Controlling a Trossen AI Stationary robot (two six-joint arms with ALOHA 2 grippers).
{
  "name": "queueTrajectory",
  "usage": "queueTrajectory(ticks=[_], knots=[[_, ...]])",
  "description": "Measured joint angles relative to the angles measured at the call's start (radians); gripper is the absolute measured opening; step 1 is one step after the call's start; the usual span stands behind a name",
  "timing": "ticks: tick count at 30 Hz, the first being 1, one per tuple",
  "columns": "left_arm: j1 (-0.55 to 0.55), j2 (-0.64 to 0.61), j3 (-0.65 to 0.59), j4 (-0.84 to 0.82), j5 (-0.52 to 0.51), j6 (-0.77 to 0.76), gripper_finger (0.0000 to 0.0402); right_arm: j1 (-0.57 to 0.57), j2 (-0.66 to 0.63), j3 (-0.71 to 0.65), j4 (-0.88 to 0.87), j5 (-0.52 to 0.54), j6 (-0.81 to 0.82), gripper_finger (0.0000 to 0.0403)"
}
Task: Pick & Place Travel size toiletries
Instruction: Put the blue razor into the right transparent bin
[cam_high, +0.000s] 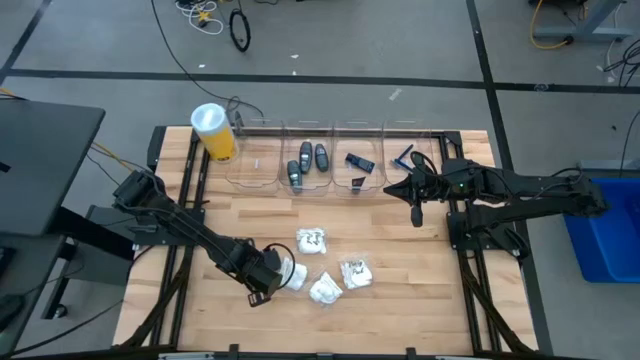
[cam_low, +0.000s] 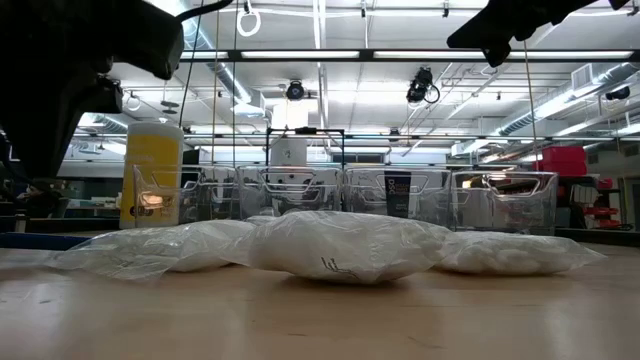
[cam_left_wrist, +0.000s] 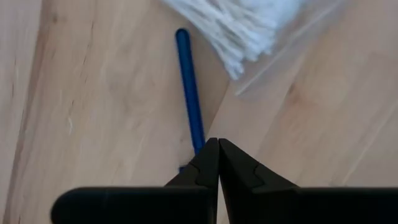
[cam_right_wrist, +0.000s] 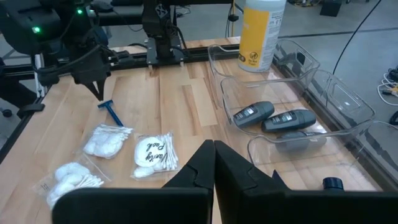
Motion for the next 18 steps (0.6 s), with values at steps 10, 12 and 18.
queueTrajectory(ticks=[10, 12, 18], knots=[[-0.002, 0.0, -0.011, 0.047, 0.001, -0.03, 0.0036, 0.0, 0.0, 0.0, 0.0, 0.0, 0.0, 0.0007], [-0.002, 0.0, -0.011, 0.047, -0.003, -0.013, 0.0048, 0.0, 0.0, 0.0, 0.0, 0.0, 0.0, 0.0007], [-0.002, 0.0, -0.011, 0.047, -0.07, 0.02, 0.0115, 0.0, 0.0, 0.0, 0.0, 0.0, 0.0, 0.0007]])
